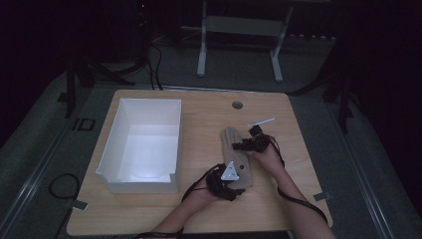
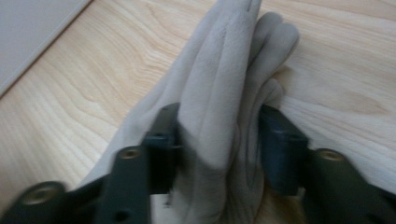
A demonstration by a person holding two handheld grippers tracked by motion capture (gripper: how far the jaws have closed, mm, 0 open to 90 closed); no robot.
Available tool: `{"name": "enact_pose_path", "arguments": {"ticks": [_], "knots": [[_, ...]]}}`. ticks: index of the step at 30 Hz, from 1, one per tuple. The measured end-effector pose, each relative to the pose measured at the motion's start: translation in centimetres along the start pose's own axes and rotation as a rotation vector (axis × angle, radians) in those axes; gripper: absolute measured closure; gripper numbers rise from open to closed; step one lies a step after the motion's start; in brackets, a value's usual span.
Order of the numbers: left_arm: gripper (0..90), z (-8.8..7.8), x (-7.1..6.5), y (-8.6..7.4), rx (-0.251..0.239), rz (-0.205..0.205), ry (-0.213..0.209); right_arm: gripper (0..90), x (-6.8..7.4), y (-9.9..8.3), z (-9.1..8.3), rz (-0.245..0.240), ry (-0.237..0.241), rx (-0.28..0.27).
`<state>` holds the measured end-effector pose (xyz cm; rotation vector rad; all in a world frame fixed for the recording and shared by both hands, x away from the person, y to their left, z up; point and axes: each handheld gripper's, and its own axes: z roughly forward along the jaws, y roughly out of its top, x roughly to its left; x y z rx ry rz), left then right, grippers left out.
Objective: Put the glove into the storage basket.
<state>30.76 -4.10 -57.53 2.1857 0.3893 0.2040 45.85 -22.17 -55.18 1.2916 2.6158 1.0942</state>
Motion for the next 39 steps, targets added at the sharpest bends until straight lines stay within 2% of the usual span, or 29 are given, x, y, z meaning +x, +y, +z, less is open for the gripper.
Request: {"name": "enact_pose_path", "arguments": {"ticks": [2, 4, 6, 8, 10, 13, 14, 16, 20, 25, 28, 30, 38, 39], "knots": [[39.1, 0.0, -0.1, 0.0, 0.004, 0.008, 0.008, 59.7, 0.5, 0.0, 0.0, -0.04, -0.017, -0.005], [39.9, 0.0, -0.2, -0.1, 0.019, 0.023, 0.019, 62.6, 1.2, 0.0, -0.1, -0.082, -0.054, -0.011], [42.9, 0.1, -0.4, -0.1, 0.026, 0.043, 0.049, 64.2, 1.5, 0.0, -0.2, -0.091, -0.071, -0.018], [46.3, 0.2, -0.7, 0.0, 0.038, 0.07, 0.078, 64.5, 1.6, -0.1, -0.2, -0.08, -0.07, -0.026], [50.0, 0.3, -0.7, 0.2, 0.045, 0.077, 0.088, 64.6, 1.6, -0.1, -0.2, -0.077, -0.07, -0.027], [70.5, 0.3, -0.5, 0.5, 0.066, 0.102, 0.132, 65.0, 1.6, -0.1, -0.2, -0.075, -0.069, -0.025], [76.5, 0.2, -0.2, 0.6, 0.071, 0.089, 0.124, 65.3, 1.7, 0.0, -0.2, -0.074, -0.069, -0.024], [79.5, 0.1, 0.1, 0.9, 0.084, 0.066, 0.108, 65.9, 1.7, 0.0, -0.3, -0.073, -0.063, -0.025], [80.7, -0.2, 0.5, 1.4, 0.104, 0.023, 0.092, 67.0, 1.5, 0.3, -0.8, -0.04, -0.033, -0.054], [81.0, -0.8, 0.7, 1.9, 0.101, 0.001, 0.105, 67.3, 1.6, 0.8, -1.8, -0.019, -0.002, -0.09], [81.1, -1.4, 0.9, 2.3, 0.098, -0.002, 0.109, 67.2, 1.5, 1.2, -2.7, -0.006, 0.016, -0.121], [81.1, -1.9, 0.9, 2.9, 0.098, 0.012, 0.12, 67.2, 1.7, 1.6, -3.2, -0.002, 0.024, -0.134], [81.1, -4.3, 0.8, 5.2, 0.097, 0.025, 0.117, 67.2, 3.2, 3.3, -5.7, -0.045, 0.017, -0.169], [81.2, -4.7, 0.9, 5.4, 0.094, 0.024, 0.119, 67.1, 3.3, 3.5, -6.1, -0.043, 0.031, -0.18]]}}
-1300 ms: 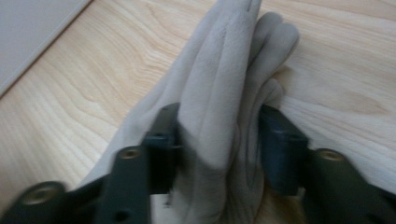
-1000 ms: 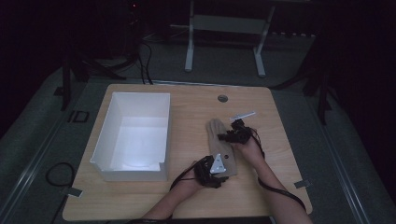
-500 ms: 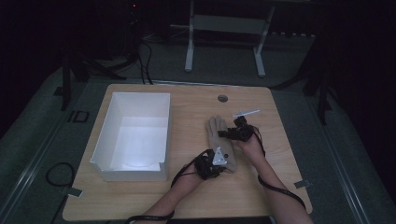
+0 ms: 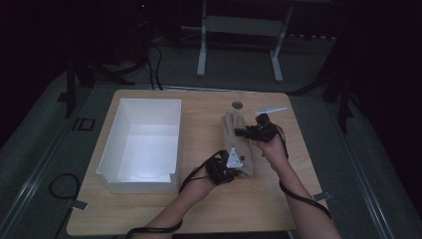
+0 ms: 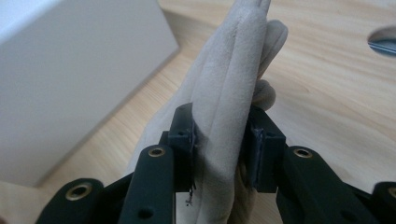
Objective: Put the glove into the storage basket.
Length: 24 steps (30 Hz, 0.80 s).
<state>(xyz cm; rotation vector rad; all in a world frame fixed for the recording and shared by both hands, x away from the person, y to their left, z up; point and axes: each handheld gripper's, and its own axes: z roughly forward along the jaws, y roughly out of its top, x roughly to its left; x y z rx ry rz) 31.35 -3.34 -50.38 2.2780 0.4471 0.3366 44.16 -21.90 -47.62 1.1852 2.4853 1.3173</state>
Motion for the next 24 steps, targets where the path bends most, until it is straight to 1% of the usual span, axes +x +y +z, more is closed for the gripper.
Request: {"name": "enact_pose_path", "arguments": {"ticks": [1, 7, 8, 9, 11, 13, 16, 18, 21, 24], "knots": [[81.1, -0.3, 0.1, 0.1, 0.001, 0.006, 0.001, 67.2, 0.1, 0.2, -0.3, 0.004, 0.008, -0.01], [81.1, -2.3, 0.5, 0.8, -0.016, -0.004, 0.005, 67.0, 0.9, 1.6, -1.6, 0.009, 0.032, -0.043], [81.1, -2.3, 0.5, 0.8, -0.016, -0.004, 0.005, 67.0, 0.9, 1.6, -1.6, 0.009, 0.032, -0.043], [81.1, -2.9, 0.7, 1.0, -0.017, -0.008, 0.01, 67.1, 1.0, 1.7, -1.7, 0.005, 0.027, -0.044], [81.1, -3.5, 0.9, 1.2, -0.017, -0.007, 0.01, 67.0, 1.3, 2.2, -2.1, -0.003, 0.022, -0.056], [81.2, -4.1, 1.1, 1.5, -0.014, -0.003, 0.01, 67.0, 1.5, 2.5, -2.3, -0.008, 0.018, -0.061], [81.2, -4.8, 1.2, 1.8, -0.015, 0.001, 0.013, 67.0, 1.8, 2.9, -2.6, -0.008, 0.024, -0.069], [81.2, -5.3, 1.3, 2.0, -0.014, 0.008, 0.018, 66.9, 2.0, 3.3, -2.8, -0.01, 0.031, -0.074], [81.2, -5.9, 1.4, 2.2, -0.017, 0.007, 0.021, 66.9, 2.4, 3.8, -3.0, -0.011, 0.043, -0.088], [81.2, -6.7, 1.7, 2.4, -0.02, 0.018, 0.02, 66.9, 2.8, 4.3, -3.2, -0.012, 0.05, -0.1]]}}
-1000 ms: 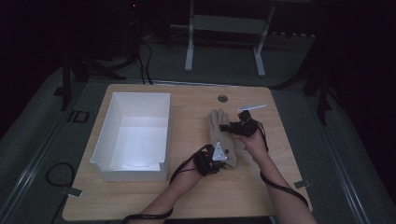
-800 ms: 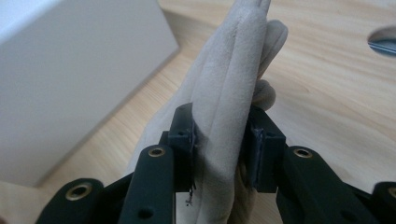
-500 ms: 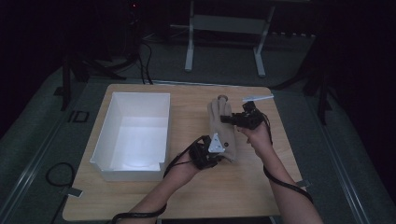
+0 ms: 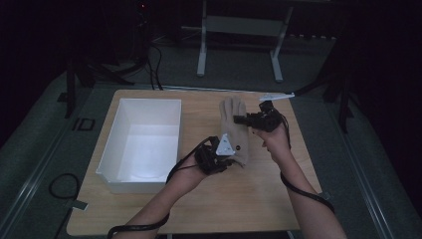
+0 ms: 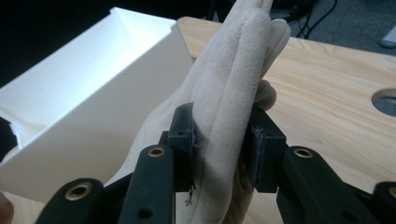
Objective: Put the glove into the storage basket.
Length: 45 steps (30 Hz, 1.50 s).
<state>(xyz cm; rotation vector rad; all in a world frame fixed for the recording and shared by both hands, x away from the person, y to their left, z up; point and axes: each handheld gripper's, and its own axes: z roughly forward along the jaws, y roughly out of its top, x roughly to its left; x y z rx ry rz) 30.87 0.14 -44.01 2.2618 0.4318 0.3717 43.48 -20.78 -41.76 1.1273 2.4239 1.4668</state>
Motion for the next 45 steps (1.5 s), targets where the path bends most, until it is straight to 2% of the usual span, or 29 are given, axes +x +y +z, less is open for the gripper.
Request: {"name": "enact_pose_path", "arguments": {"ticks": [10, 20, 21, 22, 27, 33, 42, 45], "knots": [[81.1, -2.6, 1.0, 0.0, -0.028, -0.019, 0.011, 66.9, 1.6, 2.1, 0.2, -0.016, 0.02, -0.026], [81.2, -5.1, 1.7, -1.2, -0.037, -0.035, 0.04, 66.9, 3.9, 3.9, 1.6, -0.039, 0.043, -0.028], [81.2, -5.9, 1.9, -1.6, -0.032, -0.036, 0.053, 66.9, 4.1, 4.1, 1.7, -0.043, 0.048, -0.029], [81.2, -6.2, 1.9, -1.7, -0.033, -0.038, 0.058, 66.8, 4.8, 4.6, 2.2, -0.049, 0.055, -0.03], [81.1, -7.5, 2.3, -2.5, -0.029, -0.052, 0.077, 66.9, 6.0, 5.3, 3.3, -0.06, 0.07, -0.034], [81.1, -9.8, 2.9, -4.3, -0.022, -0.071, 0.113, 66.8, 8.2, 6.5, 5.6, -0.076, 0.1, -0.021], [81.1, -12.1, 3.5, -6.9, -0.01, -0.104, 0.156, 66.8, 10.8, 7.6, 8.8, -0.104, 0.126, 0.006], [81.1, -12.7, 3.6, -7.6, 0.007, -0.107, 0.162, 66.8, 11.7, 7.7, 9.8, -0.115, 0.134, 0.013]]}}
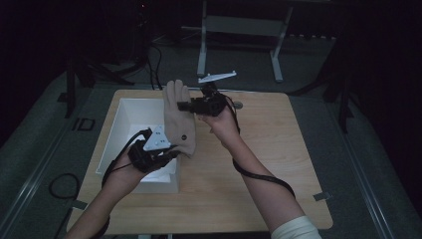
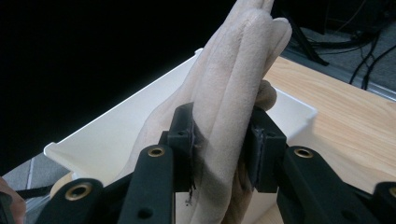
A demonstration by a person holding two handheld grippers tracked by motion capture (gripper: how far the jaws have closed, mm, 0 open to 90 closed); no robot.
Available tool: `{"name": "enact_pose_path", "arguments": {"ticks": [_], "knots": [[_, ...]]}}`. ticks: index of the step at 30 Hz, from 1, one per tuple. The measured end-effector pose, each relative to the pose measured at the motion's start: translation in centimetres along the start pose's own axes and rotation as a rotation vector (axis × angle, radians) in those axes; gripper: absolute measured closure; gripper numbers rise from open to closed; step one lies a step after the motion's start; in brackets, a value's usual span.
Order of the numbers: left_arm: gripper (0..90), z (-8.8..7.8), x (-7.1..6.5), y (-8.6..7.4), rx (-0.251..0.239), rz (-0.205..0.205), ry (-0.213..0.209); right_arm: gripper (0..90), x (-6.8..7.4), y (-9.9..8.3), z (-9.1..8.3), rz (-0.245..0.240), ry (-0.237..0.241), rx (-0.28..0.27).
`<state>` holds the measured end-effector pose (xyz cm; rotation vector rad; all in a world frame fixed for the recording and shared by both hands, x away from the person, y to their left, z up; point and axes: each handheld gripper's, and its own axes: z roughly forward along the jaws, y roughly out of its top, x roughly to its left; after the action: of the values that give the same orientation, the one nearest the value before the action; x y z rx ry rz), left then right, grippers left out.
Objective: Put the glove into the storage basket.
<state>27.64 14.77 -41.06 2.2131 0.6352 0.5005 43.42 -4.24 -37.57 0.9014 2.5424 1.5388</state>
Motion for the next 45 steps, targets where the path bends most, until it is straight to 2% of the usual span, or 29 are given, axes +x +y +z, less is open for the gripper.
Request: {"name": "enact_pose_path", "arguments": {"ticks": [6, 8, 12, 17, 24, 25, 26, 30, 38, 41, 45], "knots": [[81.2, -1.1, 0.5, -1.2, 0.016, -0.01, 0.03, 66.8, 0.9, 0.5, 1.9, -0.009, 0.021, 0.009], [81.2, -1.6, 0.6, -1.7, 0.0, -0.012, 0.053, 66.8, 1.3, 0.6, 2.6, -0.005, 0.028, 0.008], [81.1, -2.4, 1.0, -2.6, 0.012, -0.023, 0.068, 66.8, 1.9, 0.9, 3.9, -0.008, 0.045, 0.006], [81.2, -2.4, 1.4, -3.6, 0.035, -0.043, 0.076, 66.7, 2.5, 1.0, 5.4, -0.009, 0.058, 0.016], [81.2, -1.9, 2.0, -5.1, 0.065, -0.078, 0.098, 66.6, 2.7, 0.6, 7.0, 0.009, 0.059, 0.034], [81.2, -1.5, 2.3, -5.6, 0.088, -0.096, 0.094, 66.5, 2.7, 0.5, 7.3, 0.006, 0.053, 0.035], [81.2, -1.3, 2.3, -5.8, 0.1, -0.099, 0.096, 66.6, 2.6, 0.0, 8.1, 0.014, 0.05, 0.051], [81.2, -0.4, 2.2, -6.8, 0.121, -0.114, 0.091, 66.6, 2.3, -1.1, 9.3, 0.018, 0.033, 0.083], [81.2, 1.3, 1.9, -8.7, 0.134, -0.17, 0.06, 66.4, 2.5, -2.6, 11.4, -0.037, -0.015, 0.166], [81.1, 1.6, 1.8, -9.4, 0.122, -0.175, 0.057, 66.2, 2.6, -2.9, 11.8, -0.049, -0.023, 0.188], [81.1, 1.8, 1.9, -10.1, 0.107, -0.208, 0.058, 66.0, 2.9, -2.8, 12.3, -0.071, -0.029, 0.207]]}}
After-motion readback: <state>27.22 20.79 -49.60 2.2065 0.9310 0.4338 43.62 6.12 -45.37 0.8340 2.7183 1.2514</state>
